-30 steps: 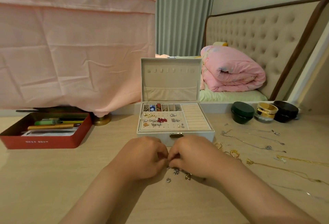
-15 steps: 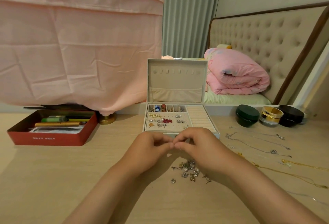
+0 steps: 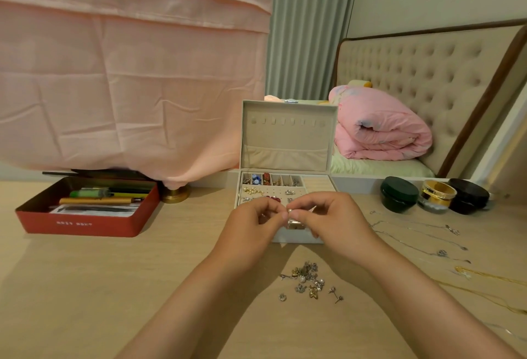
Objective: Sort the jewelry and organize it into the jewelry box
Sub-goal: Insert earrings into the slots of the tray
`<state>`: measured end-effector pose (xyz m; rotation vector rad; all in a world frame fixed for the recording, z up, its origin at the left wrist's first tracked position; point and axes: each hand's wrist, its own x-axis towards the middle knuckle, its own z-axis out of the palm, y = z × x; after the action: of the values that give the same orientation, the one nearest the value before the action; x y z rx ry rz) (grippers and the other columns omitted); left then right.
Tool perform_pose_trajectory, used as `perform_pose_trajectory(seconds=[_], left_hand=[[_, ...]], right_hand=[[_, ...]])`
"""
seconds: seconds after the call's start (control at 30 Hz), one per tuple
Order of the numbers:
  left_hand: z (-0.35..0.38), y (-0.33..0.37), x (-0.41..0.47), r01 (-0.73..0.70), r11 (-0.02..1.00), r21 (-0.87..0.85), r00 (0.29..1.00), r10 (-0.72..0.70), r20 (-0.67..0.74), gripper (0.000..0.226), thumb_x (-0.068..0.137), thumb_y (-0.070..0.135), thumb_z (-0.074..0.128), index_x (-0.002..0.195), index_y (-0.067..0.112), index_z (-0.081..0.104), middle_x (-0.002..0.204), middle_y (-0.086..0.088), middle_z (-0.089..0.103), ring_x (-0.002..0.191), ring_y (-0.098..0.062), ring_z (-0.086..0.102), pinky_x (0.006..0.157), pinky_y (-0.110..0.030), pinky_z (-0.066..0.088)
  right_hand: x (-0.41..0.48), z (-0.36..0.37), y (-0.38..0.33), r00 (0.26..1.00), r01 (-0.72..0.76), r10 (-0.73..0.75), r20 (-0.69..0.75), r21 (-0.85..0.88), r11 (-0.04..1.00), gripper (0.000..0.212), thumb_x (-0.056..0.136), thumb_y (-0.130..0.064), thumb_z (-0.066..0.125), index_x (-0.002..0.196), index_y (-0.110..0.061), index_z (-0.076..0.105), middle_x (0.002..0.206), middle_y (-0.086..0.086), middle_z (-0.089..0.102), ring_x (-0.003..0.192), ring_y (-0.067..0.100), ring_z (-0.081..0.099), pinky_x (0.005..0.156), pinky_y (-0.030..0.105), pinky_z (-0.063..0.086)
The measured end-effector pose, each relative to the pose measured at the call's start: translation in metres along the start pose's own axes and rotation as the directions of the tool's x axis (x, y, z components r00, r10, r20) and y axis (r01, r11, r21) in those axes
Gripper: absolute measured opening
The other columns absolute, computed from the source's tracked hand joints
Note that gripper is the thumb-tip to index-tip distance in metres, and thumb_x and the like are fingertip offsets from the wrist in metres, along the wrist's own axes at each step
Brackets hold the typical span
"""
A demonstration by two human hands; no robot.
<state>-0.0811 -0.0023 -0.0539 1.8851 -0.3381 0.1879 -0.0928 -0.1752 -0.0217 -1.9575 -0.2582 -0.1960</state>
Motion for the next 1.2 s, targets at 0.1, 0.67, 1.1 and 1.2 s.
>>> perform_pose_trajectory(seconds=[0.1,0.67,1.1,1.2], left_hand=[[-0.002,-0.002,0.001,-0.15,0.913,0.38,0.983,0.177,-0.038,0.01,0.095,0.032,0.063,0.104,0.033,0.066,0.098,0.017,0.064,0.081,0.002,0.052,0.07,-0.016,0.041],[0.005,-0.021,0.009,-0.409,0.641,0.649,0.9,0.401,0.171,0.027,0.094,0.026,0.057,0.119,0.025,0.066,0.113,0.008,0.059,0.108,-0.014,0.048,0.092,-0.026,0.034],[0.004,-0.022,0.009,-0.385,0.671,0.634,0.914,0.374,0.159,0.028,0.093,0.024,0.059,0.12,0.024,0.067,0.114,0.009,0.059,0.109,-0.013,0.048,0.094,-0.029,0.039],[0.004,-0.022,0.008,-0.392,0.671,0.63,0.911,0.377,0.166,0.029,0.094,0.024,0.059,0.121,0.024,0.066,0.114,0.009,0.059,0.11,-0.013,0.047,0.094,-0.028,0.039]], right_hand=[[0.02,-0.011,0.008,0.992,0.065,-0.098,-0.084,-0.334,0.94,0.01,0.085,-0.025,0.079,0.087,-0.035,0.079,0.082,-0.02,0.071,0.061,0.0,0.057,0.065,0.022,0.047],[0.038,-0.002,0.024,0.991,0.113,-0.128,0.03,-0.688,0.717,0.011,0.093,-0.036,0.068,0.1,-0.036,0.076,0.104,-0.014,0.065,0.079,0.004,0.049,0.074,0.03,0.045],[0.036,-0.002,0.022,0.99,0.133,-0.123,0.068,-0.727,0.673,0.014,0.096,-0.039,0.063,0.102,-0.038,0.076,0.107,-0.014,0.065,0.099,0.008,0.058,0.079,0.03,0.046],[0.035,-0.002,0.022,0.989,0.142,-0.122,0.082,-0.743,0.654,0.019,0.097,-0.042,0.059,0.096,-0.036,0.077,0.106,-0.013,0.065,0.102,0.01,0.057,0.08,0.034,0.048]])
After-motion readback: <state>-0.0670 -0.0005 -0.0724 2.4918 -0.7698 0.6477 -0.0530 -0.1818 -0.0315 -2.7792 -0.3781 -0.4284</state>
